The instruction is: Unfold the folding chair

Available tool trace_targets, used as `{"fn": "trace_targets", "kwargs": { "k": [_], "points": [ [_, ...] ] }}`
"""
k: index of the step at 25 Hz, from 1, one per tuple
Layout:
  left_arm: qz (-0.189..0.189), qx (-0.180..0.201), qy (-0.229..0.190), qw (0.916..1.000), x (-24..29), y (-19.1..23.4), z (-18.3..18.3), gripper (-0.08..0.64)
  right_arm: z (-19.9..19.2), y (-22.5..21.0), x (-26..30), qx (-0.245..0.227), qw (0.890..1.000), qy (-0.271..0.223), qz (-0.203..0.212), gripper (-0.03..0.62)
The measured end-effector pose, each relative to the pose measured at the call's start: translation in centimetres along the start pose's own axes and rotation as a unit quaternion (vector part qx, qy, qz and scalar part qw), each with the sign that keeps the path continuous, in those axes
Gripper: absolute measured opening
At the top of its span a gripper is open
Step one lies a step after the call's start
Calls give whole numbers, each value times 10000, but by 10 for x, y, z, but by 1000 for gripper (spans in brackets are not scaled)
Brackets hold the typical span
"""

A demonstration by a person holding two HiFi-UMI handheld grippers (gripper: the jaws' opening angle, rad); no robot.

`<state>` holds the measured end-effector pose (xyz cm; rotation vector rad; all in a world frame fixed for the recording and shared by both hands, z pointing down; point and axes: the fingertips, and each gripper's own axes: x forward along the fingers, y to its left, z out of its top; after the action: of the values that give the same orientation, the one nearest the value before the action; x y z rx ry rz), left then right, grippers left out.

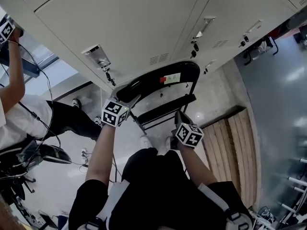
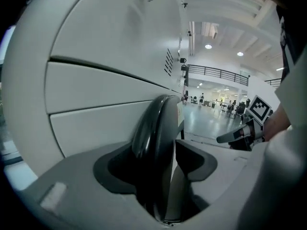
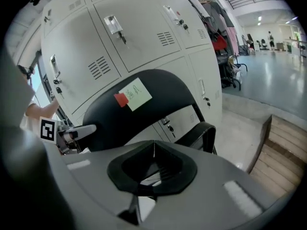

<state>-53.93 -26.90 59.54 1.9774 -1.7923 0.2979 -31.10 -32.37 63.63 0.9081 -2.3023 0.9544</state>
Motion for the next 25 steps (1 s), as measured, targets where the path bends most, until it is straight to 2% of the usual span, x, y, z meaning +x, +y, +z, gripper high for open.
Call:
{"fn": "trace_targets", "kwargs": {
  "k": [1,2,3,6,8,10,12,14,20,25],
  "points": [
    [5,70,47,10000,1,-1,-1,262,-6,2,7,122,9999,113,-2,51],
    [5,117,90,9999,2,-1,-2,262,-13,4,13,267,9993,243,-5,141],
    [-7,153,129,9998,3,-2,-3,262,-21,5,19,430,9984,367,-41,186],
    [-111,233,203,9995,3,-7,-6,254,-39,0,34,984,9929,605,-298,239],
    [-184,293,210,9992,4,-9,-6,245,-48,-7,45,1464,9854,724,-474,273],
    [-218,412,228,9987,5,-10,-7,245,-57,-11,59,2077,9728,876,-542,291],
    [-228,476,216,9984,5,-10,-9,244,-64,-10,73,2663,9575,1007,-465,344],
    [-201,453,162,9986,5,-9,-9,225,-67,-9,85,2886,9506,1035,-480,345],
    [-334,422,61,9985,6,-8,-6,185,-79,-9,117,3116,9396,1197,-752,327],
    [-420,443,-91,9981,6,-11,-6,183,-95,-4,132,3048,9355,1505,-959,288]
  ]
}}
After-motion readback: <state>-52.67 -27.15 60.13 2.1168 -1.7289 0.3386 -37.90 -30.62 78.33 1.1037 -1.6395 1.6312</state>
